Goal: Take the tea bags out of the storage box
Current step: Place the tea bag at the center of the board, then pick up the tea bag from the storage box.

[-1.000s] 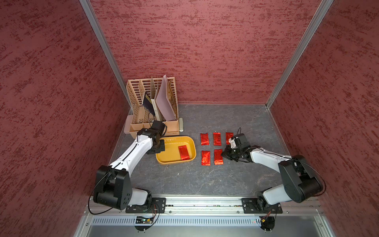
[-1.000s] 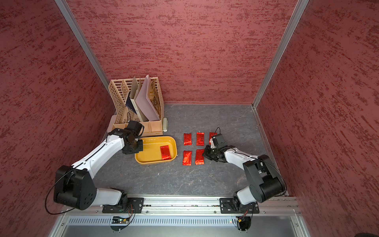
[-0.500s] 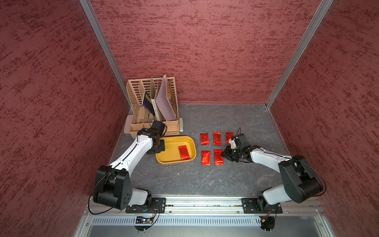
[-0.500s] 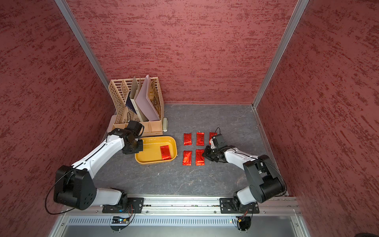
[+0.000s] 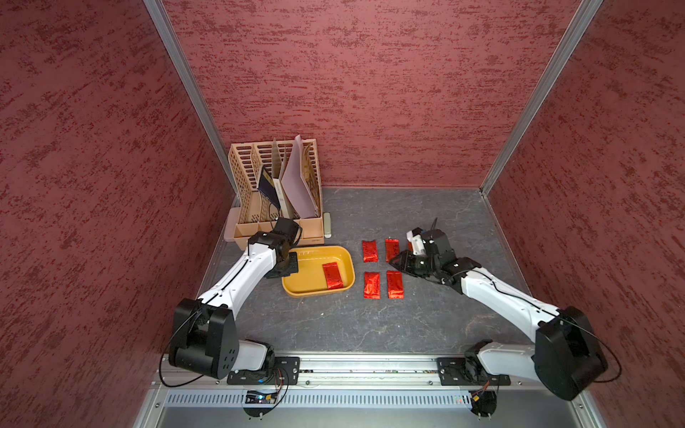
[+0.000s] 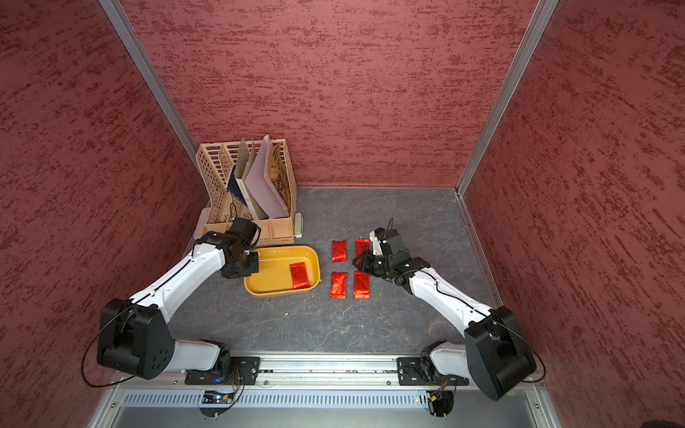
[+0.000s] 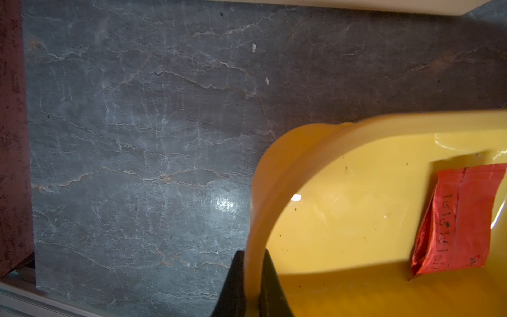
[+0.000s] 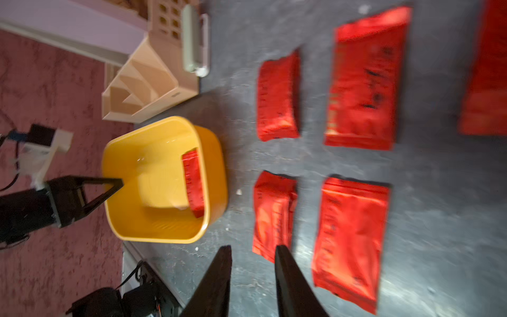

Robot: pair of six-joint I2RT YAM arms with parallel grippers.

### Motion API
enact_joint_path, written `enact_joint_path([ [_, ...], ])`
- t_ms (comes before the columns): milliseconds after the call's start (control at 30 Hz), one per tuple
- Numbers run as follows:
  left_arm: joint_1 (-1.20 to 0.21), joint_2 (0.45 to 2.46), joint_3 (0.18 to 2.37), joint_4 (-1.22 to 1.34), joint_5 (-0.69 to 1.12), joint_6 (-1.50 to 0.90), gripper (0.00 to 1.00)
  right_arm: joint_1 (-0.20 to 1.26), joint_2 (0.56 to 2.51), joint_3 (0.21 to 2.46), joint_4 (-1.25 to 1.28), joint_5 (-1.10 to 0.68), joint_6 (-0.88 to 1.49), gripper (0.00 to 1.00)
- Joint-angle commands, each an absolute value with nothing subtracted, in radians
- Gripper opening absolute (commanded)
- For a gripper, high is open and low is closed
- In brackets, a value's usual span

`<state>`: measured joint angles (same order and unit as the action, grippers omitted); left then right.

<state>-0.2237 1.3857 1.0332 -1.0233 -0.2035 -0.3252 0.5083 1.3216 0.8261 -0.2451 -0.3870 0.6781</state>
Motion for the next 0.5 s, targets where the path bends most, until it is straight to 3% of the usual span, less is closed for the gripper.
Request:
enact_joint_path([
  [0, -0.23, 1.376, 1.032, -1.011, -0.21, -0.322, 0.0, 0.619, 1.439, 0.976, -0.273, -0.382, 0.642, 0.33],
  [300, -0.23, 1.381, 1.032, -1.011, -0.209, -0.321, 0.0, 0.862, 1.913, 1.476, -0.522, -0.227, 0.57, 0.33],
  [467, -0.232, 1.376, 1.031, -1.011, -0.209, -0.322, 0.0, 0.89, 2.039, 1.597, -0.599, -0.136, 0.563, 0.43],
])
